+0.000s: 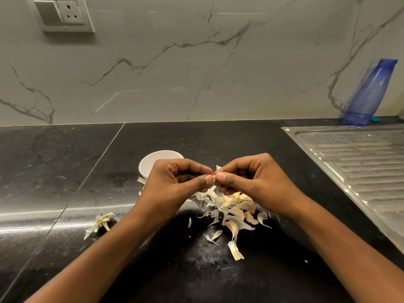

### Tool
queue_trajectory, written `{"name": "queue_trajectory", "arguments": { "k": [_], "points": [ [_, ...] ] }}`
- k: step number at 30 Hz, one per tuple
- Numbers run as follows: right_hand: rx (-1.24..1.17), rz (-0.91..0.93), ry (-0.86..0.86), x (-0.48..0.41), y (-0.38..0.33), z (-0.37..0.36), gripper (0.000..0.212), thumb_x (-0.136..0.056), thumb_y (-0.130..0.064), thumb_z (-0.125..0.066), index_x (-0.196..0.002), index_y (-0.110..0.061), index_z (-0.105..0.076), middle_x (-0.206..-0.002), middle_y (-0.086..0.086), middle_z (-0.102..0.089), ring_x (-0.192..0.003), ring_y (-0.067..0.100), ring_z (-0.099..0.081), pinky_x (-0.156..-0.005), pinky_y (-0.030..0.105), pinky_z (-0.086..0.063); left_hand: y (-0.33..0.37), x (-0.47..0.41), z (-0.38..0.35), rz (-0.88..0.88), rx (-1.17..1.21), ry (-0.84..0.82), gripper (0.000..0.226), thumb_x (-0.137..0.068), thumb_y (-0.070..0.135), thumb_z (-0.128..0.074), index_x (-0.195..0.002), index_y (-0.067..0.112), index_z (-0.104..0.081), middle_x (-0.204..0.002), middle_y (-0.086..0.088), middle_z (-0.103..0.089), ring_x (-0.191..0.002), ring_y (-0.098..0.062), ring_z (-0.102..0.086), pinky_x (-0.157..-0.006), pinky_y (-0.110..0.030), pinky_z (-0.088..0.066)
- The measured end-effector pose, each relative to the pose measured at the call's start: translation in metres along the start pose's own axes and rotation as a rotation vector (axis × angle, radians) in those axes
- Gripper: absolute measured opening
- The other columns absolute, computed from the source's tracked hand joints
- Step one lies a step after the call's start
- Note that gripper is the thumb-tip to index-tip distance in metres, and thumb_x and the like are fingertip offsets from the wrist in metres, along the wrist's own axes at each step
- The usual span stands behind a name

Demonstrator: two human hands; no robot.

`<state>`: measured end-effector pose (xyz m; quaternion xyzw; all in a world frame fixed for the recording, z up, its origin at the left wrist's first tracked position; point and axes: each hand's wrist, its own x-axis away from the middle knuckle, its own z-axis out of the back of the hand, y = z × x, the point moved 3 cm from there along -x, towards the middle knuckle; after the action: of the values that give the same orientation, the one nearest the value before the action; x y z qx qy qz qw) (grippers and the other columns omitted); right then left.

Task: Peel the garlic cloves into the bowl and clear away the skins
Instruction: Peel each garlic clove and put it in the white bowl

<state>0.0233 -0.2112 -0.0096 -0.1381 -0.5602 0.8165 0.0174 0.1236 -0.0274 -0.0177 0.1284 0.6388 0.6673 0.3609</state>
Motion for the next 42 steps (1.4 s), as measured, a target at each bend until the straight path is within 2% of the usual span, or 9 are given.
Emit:
{"name": "queue_trajectory", "arguments": {
  "k": [3,10,16,20,28,35,42],
  "points": [
    [-0.024,-0.022,-0.009,0.001,-0.001,-0.001,0.025,-0.087,-0.029,-0.081,-0.105,-0.011,-0.082,-0.093,0.006,-0.081,-0.084,0.024,-0.079,-0.078,0.031,-0.064,-0.001,0.000,0.000,-0.005,0.007,0.016,0.027,-0.079,0.016,-0.083,-0.103,0.003,-0.079,-0.090,-0.011,-0.081,-0.084,-0.029,-0.079,-0.079,-0.033,-0.065],
    [-0.133,-0.066,0.036,0.001,-0.001,0.003,0.027,-0.087,-0.023,-0.078,-0.105,-0.004,-0.080,-0.091,0.013,-0.081,-0.081,0.022,-0.076,-0.074,0.027,-0.061,0.000,-0.001,-0.003,0.002,0.000,-0.066,0.024,-0.084,0.016,-0.081,-0.106,0.006,-0.082,-0.089,-0.010,-0.081,-0.079,-0.029,-0.078,-0.074,-0.031,-0.064],
    [-0.445,-0.154,0.054,0.002,0.000,-0.005,0.023,-0.087,-0.012,-0.076,-0.104,0.003,-0.080,-0.094,0.023,-0.078,-0.076,0.021,-0.073,-0.072,0.028,-0.063,0.007,0.003,-0.004,-0.035,0.123,-0.030,0.029,-0.080,0.013,-0.079,-0.105,-0.002,-0.079,-0.087,-0.017,-0.080,-0.073,-0.027,-0.076,-0.070,-0.028,-0.065],
    [-0.556,-0.199,0.084,0.003,-0.001,-0.009,0.024,-0.082,-0.013,-0.076,-0.101,0.002,-0.081,-0.096,0.026,-0.076,-0.075,0.022,-0.073,-0.070,0.028,-0.064,0.006,0.002,-0.006,-0.033,0.197,-0.001,0.030,-0.079,0.010,-0.079,-0.105,-0.004,-0.078,-0.086,-0.021,-0.079,-0.071,-0.023,-0.075,-0.067,-0.025,-0.063],
    [-0.722,-0.251,0.098,0.004,-0.003,-0.017,0.017,-0.083,-0.007,-0.073,-0.094,-0.001,-0.083,-0.086,0.017,-0.076,-0.069,0.016,-0.072,-0.066,0.025,-0.063,0.003,0.002,-0.007,-0.029,0.267,0.033,0.031,-0.078,0.007,-0.080,-0.106,-0.006,-0.078,-0.087,-0.024,-0.078,-0.070,-0.024,-0.075,-0.067,-0.025,-0.062],
    [-0.712,-0.254,0.086,0.001,-0.008,-0.016,0.020,-0.083,-0.015,-0.077,-0.097,-0.002,-0.083,-0.088,0.015,-0.077,-0.069,0.014,-0.072,-0.066,0.023,-0.063,0.001,0.000,-0.005,0.009,0.309,0.052,0.035,-0.076,0.010,-0.080,-0.107,-0.006,-0.078,-0.084,-0.024,-0.077,-0.069,-0.023,-0.073,-0.066,-0.024,-0.061],
    [-0.639,-0.225,0.067,0.000,-0.006,-0.011,0.027,-0.091,-0.023,-0.073,-0.104,-0.001,-0.081,-0.094,0.017,-0.077,-0.075,0.016,-0.071,-0.069,0.024,-0.062,-0.001,-0.001,-0.004,0.006,0.274,0.042,0.037,-0.075,0.011,-0.081,-0.109,-0.005,-0.077,-0.095,-0.022,-0.079,-0.077,-0.028,-0.076,-0.071,-0.027,-0.064]
  ]
}}
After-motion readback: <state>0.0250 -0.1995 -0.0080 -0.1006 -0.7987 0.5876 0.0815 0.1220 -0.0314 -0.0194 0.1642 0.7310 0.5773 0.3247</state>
